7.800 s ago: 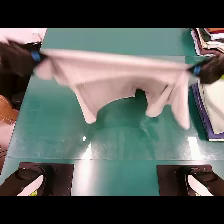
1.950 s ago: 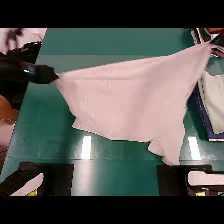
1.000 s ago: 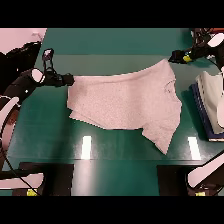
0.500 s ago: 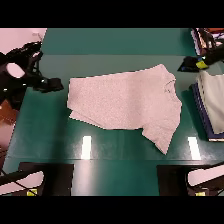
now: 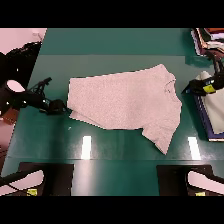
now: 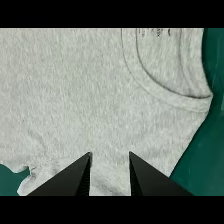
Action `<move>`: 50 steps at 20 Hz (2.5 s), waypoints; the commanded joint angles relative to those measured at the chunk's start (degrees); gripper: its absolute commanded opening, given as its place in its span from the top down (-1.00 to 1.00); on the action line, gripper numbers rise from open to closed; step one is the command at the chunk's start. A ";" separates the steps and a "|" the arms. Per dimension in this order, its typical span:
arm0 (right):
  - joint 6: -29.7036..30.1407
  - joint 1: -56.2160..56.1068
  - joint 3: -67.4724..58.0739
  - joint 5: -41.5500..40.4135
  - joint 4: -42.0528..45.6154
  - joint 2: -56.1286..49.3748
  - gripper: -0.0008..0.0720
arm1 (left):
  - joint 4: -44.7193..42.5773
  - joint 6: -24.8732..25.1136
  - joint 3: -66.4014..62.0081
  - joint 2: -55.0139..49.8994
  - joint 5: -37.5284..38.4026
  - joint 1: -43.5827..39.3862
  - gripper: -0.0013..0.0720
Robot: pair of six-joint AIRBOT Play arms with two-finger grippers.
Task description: Fold the shirts.
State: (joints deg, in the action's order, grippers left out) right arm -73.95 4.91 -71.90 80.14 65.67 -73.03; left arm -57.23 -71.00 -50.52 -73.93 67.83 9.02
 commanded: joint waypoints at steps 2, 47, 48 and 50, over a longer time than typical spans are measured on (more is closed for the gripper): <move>0.11 -0.02 8.63 -2.51 -1.66 7.78 0.19 | 4.42 2.47 3.91 -2.95 -5.18 0.20 -0.31; 4.90 7.02 5.60 -8.28 -9.01 8.44 0.94 | -1.55 -4.11 -17.51 19.10 0.44 -5.27 0.91; 4.90 6.56 0.59 -9.46 -9.07 10.73 0.94 | -1.55 -4.11 -21.31 21.59 -0.85 -5.27 0.91; 4.90 5.20 -8.83 -12.79 -8.96 14.43 0.94 | -1.51 -4.22 -29.44 25.59 -5.14 -5.29 0.91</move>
State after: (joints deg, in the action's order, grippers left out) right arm -69.01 11.40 -69.36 70.43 57.36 -63.94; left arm -57.28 -74.13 -70.89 -54.35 67.33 3.73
